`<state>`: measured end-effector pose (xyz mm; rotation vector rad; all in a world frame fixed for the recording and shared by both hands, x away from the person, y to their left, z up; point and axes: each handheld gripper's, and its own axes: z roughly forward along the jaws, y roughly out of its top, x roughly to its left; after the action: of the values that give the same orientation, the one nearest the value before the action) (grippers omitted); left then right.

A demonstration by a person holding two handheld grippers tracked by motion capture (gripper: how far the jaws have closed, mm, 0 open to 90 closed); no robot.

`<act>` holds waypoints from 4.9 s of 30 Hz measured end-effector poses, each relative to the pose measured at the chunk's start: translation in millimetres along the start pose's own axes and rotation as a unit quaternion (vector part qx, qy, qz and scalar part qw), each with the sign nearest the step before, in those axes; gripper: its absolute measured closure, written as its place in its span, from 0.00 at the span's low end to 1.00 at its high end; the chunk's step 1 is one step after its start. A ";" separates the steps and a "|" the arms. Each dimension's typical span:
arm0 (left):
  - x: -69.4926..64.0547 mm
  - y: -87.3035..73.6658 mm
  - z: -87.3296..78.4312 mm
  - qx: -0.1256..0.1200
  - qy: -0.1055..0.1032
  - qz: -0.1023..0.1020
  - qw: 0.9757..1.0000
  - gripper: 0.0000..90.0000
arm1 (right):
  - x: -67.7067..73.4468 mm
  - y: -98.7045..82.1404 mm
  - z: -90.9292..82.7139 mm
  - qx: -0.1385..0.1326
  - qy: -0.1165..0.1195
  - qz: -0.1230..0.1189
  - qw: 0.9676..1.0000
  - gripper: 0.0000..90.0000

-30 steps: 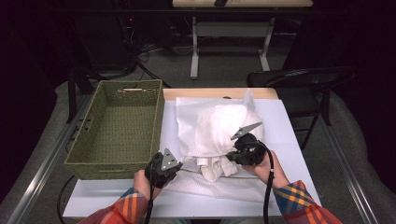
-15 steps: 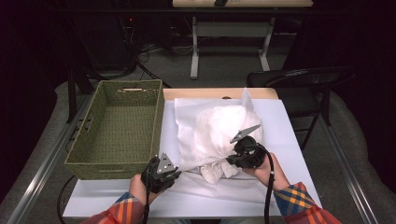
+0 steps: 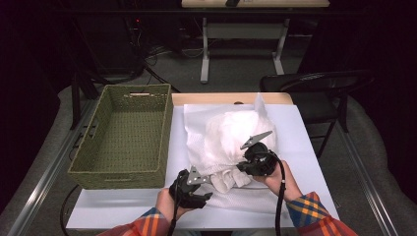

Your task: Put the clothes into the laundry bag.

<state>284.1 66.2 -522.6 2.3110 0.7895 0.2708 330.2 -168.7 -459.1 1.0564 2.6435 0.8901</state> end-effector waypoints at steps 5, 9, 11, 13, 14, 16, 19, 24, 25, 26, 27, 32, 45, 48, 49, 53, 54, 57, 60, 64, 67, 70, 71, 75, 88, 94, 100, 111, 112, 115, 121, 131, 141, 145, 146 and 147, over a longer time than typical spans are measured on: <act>8.5 10.8 18.6 -0.026 0.008 -0.038 0.999 0.57 | -0.5 -0.8 -1.0 -0.005 0.002 0.002 1.000 0.99; 10.7 21.1 29.0 -0.046 0.018 -0.037 0.998 0.80 | -0.3 -0.6 -2.8 -0.008 0.004 0.001 1.000 0.99; 12.6 27.2 33.9 -0.058 0.028 -0.037 0.997 0.87 | 0.7 0.2 -4.8 -0.010 0.004 0.001 1.000 0.99; 15.2 33.6 37.1 -0.069 0.041 -0.043 0.996 0.90 | 1.4 0.9 -7.4 -0.014 0.005 -0.001 1.000 0.99; 17.4 36.5 38.5 -0.073 0.051 -0.045 0.995 0.91 | 1.6 1.1 -9.5 -0.015 0.007 0.001 1.000 0.99; 24.0 40.6 42.6 -0.078 0.074 -0.051 0.993 0.92 | 1.0 1.3 -13.4 -0.020 0.014 0.003 1.000 0.99; 34.7 40.2 49.3 -0.072 0.094 -0.062 0.991 0.90 | -1.5 0.0 -14.9 -0.021 0.017 0.006 1.000 0.99; 37.0 35.4 45.9 -0.054 0.080 -0.062 0.993 0.74 | -4.3 -1.7 -7.6 -0.012 0.015 0.011 1.000 0.99; 35.9 34.3 43.5 -0.054 0.073 -0.062 0.994 0.70 | -4.5 -1.7 -7.6 -0.013 0.015 0.012 1.000 0.99; 34.1 33.4 41.4 -0.051 0.073 -0.059 0.994 0.65 | -4.3 -1.6 -7.9 -0.013 0.014 0.012 1.000 0.99; 32.6 32.3 38.3 -0.051 0.066 -0.056 0.995 0.60 | -4.3 -1.6 -8.2 -0.016 0.013 0.012 1.000 0.99; 27.2 26.6 20.5 -0.041 0.043 -0.043 0.997 0.46 | -4.6 -1.2 -8.3 -0.015 0.008 0.012 1.000 0.99; -1.1 25.4 24.2 -0.035 -0.012 -0.025 0.999 0.41 | -3.2 0.6 -6.9 -0.014 0.009 0.012 1.000 0.99; -4.5 32.2 39.6 -0.042 -0.003 -0.015 0.999 0.64 | -3.4 0.0 -6.6 -0.013 0.010 0.011 1.000 0.99; -4.2 34.5 43.7 -0.049 0.003 -0.017 0.999 0.70 | -3.8 -0.2 -6.9 -0.012 0.011 0.010 1.000 0.99; 6.4 47.2 50.9 -0.065 0.038 -0.013 0.997 0.89 | -4.4 -0.9 -9.3 -0.016 0.016 0.011 1.000 1.00; 10.8 49.1 52.3 -0.066 0.044 -0.020 0.997 0.91 | -4.3 -0.7 -10.7 -0.017 0.015 0.011 1.000 1.00; 22.8 46.7 57.4 -0.059 0.072 -0.026 0.995 0.92 | -4.8 0.0 -13.3 -0.022 0.016 0.015 1.000 1.00; 30.1 39.4 58.6 -0.053 0.072 -0.032 0.995 0.87 | -4.9 -0.9 -9.3 -0.015 0.018 0.015 1.000 1.00; 28.6 36.1 48.7 -0.042 0.053 -0.025 0.997 0.68 | -6.1 -1.5 -6.5 -0.013 0.018 0.017 1.000 1.00; 24.8 32.4 35.7 -0.035 0.039 -0.010 0.999 0.54 | -6.9 -1.6 -7.7 -0.012 0.017 0.016 1.000 1.00; 23.0 26.8 21.8 -0.025 0.030 0.003 0.999 0.43 | -7.0 -1.6 -7.7 -0.012 0.017 0.018 1.000 1.00; 23.0 24.2 17.0 -0.027 0.028 0.004 0.999 0.41 | -6.9 -1.5 -7.5 -0.011 0.017 0.018 1.000 1.00; 23.5 14.7 3.2 -0.008 0.015 0.017 1.000 0.39 | -6.8 -1.2 -7.5 -0.010 0.017 0.017 1.000 0.99; 33.8 -10.8 20.6 0.051 -0.025 0.024 0.998 0.73 | -7.9 -2.0 -5.8 -0.007 0.020 0.019 1.000 0.99; 30.3 -15.6 15.8 0.048 -0.043 0.026 0.998 0.99 | -8.6 -2.3 -7.1 -0.005 0.021 0.017 1.000 0.99; 21.2 -22.7 4.3 0.051 -0.055 0.041 0.996 0.99 | -9.9 -2.6 -6.1 -0.004 0.021 0.016 1.000 0.99; 13.7 -3.1 -27.6 -0.048 0.114 0.083 0.989 0.56 | -9.5 -2.1 -6.6 -0.004 0.020 0.017 1.000 0.99; 12.8 0.3 -28.8 -0.052 0.124 0.088 0.987 0.53 | -9.8 -2.2 -6.5 -0.003 0.020 0.017 1.000 0.99; 13.5 9.3 -26.4 -0.052 0.141 0.102 0.983 0.49 | -9.7 -2.1 -6.5 -0.002 0.021 0.019 1.000 0.99; 23.0 13.8 -3.8 -0.012 0.107 0.115 0.987 0.68 | -9.8 -2.5 -6.8 -0.001 0.024 0.020 1.000 0.99; 34.2 7.1 -4.5 -0.026 0.038 0.081 0.996 0.97 | -6.7 -3.8 -6.5 0.007 0.027 0.016 0.999 0.99; 30.1 -11.9 -23.1 -0.005 -0.032 0.088 0.996 0.98 | -0.3 -10.0 0.0 0.046 0.048 0.000 0.998 0.99; 27.9 -13.4 -20.1 0.012 -0.044 0.099 0.994 0.98 | 3.5 -15.8 5.2 0.062 0.049 -0.005 0.997 1.00; 27.1 -13.9 -19.3 0.013 -0.047 0.097 0.994 0.98 | 3.3 -17.4 6.0 0.066 0.050 -0.005 0.997 1.00; 26.0 -14.5 -17.3 0.021 -0.051 0.100 0.993 0.98 | 3.5 -19.4 7.1 0.068 0.052 -0.003 0.996 1.00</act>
<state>291.3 99.7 -519.6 2.4267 0.5174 0.2241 319.0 -174.1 -475.9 1.0582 2.8266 0.7936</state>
